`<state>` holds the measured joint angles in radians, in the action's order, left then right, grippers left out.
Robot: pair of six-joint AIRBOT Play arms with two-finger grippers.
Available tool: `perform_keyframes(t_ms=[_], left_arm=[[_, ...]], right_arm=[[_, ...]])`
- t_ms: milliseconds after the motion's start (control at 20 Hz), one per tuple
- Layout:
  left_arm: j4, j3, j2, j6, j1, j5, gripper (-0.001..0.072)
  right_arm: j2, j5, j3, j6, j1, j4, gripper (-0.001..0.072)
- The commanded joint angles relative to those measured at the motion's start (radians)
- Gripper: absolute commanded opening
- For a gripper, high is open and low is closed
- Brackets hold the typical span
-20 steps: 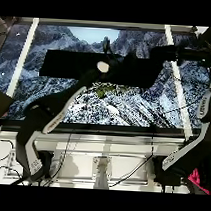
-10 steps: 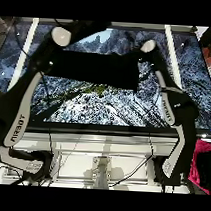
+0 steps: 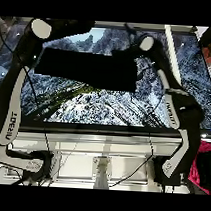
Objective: Fold the clothes and pants, and hang the long-sleeved shirts on hangers.
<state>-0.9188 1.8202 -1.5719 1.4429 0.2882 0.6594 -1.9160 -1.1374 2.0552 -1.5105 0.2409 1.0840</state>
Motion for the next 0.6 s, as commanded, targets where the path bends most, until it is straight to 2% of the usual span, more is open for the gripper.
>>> perform_keyframes(t_ms=[0,150,250,350,450,550], left_arm=[[-0.001,0.000,0.007,0.000,-0.008,0.017,0.0006],[-0.006,0.000,0.040,-0.003,-0.016,0.027,0.0005],[-0.033,0.000,0.079,-0.027,-0.027,0.068,0.0005],[-0.079,0.000,0.123,-0.038,-0.042,0.119,0.0006],[-0.127,0.000,0.161,-0.038,-0.052,0.141,0.0006],[-0.137,0.000,0.187,-0.038,-0.055,0.142,0.0006]], right_arm=[[0.060,-0.020,0.000,0.039,-0.154,0.073,0.0020],[0.067,-0.136,-0.021,0.074,-0.349,0.047,0.0016],[0.067,-0.199,-0.108,0.148,-0.497,-0.129,0.0016],[0.067,-0.279,-0.239,0.263,-0.618,-0.343,0.0016],[0.068,-0.376,-0.403,0.355,-0.676,-0.508,0.0017],[0.066,-0.377,-0.559,0.344,-0.662,-0.578,0.0023]])
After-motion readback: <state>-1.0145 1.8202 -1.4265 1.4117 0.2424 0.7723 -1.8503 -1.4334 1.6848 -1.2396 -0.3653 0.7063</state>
